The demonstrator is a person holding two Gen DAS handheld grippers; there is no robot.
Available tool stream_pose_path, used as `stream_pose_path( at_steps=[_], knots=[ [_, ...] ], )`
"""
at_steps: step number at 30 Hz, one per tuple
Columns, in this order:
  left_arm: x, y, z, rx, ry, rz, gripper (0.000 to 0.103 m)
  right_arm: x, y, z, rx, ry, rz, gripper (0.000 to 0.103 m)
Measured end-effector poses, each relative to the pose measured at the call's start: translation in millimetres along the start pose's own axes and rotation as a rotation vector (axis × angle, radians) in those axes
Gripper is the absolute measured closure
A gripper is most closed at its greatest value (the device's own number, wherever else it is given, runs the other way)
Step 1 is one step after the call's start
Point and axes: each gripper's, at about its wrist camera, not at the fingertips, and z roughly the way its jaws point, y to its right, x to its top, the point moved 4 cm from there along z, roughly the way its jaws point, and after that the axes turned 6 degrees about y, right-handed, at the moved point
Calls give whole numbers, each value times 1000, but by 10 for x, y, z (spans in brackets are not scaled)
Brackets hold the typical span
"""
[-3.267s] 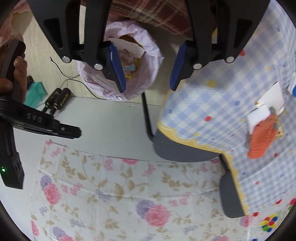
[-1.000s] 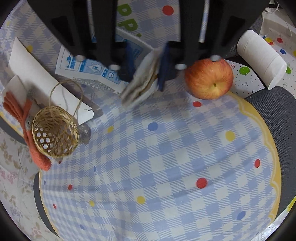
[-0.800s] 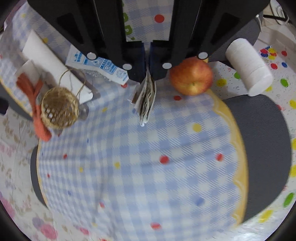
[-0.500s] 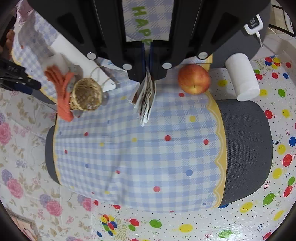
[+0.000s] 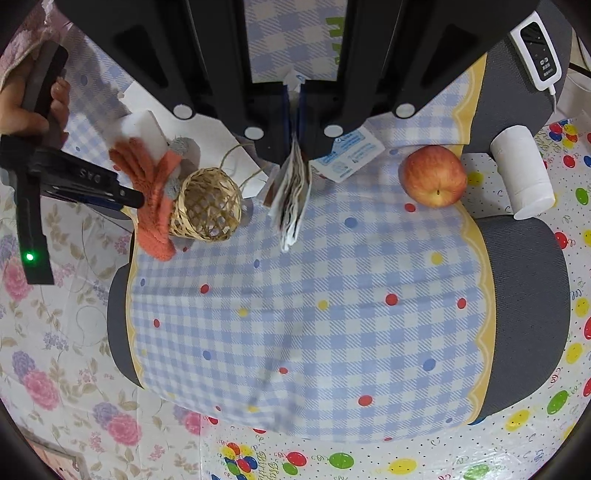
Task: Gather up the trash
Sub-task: 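Close the right tool on the orange knitted glove while the left tool holds the wrapper, then carry the wrapper and glove over the pink trash bag and open both tools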
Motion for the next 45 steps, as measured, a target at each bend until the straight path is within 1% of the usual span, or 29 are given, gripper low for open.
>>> stream_pose_path(
  at_steps=[2, 5, 6, 7, 9, 12, 17, 19, 22, 25, 29, 32, 37, 40, 42, 45],
  knots=[
    [-16, -8, 24, -3, -7, -11, 102, 33, -17, 113, 17, -9, 17, 56],
    [-33, 0, 39, -3, -9, -10, 102, 48, -34, 288, 44, -40, 54, 58],
    [-33, 3, 33, -4, -8, -9, 102, 45, -35, 346, 54, -53, 71, 74],
    [-28, 3, 21, -3, -6, -6, 102, 43, -34, 370, 57, -57, 78, 94],
    [-13, -4, -2, 2, 0, -1, 102, 66, -39, 351, 52, -44, 87, 96],
    [24, -14, -95, -5, 12, -8, 102, 191, -75, 101, 14, 36, 25, 97],
    [147, 104, -369, -22, 67, 9, 102, 466, -78, -544, -23, 145, -76, 97],
    [187, 174, -489, -46, 84, 10, 102, 568, -41, -802, -40, 181, -103, 97],
    [206, 304, -686, -91, 103, 8, 102, 578, 14, -1187, -8, 197, -111, 97],
    [149, 476, -867, -145, 102, 16, 102, 422, 37, -1453, 21, 181, -109, 96],
    [-11, 738, -1107, -197, 93, 36, 102, 35, 83, -1768, 39, 140, -67, 96],
    [-179, 942, -1259, -242, 75, 53, 102, -289, 156, -1978, 29, 116, -32, 96],
    [-514, 1280, -1431, -328, 26, 105, 102, -769, 286, -2304, -16, 94, 7, 96],
    [-693, 1490, -1502, -385, -13, 125, 102, -1027, 403, -2496, -69, 81, 12, 96],
    [-772, 1644, -1561, -414, -18, 140, 102, -1148, 498, -2615, -94, 77, 27, 96],
    [-871, 1898, -1649, -462, -20, 164, 102, -1333, 684, -2832, -154, 79, 54, 96]
  ],
)
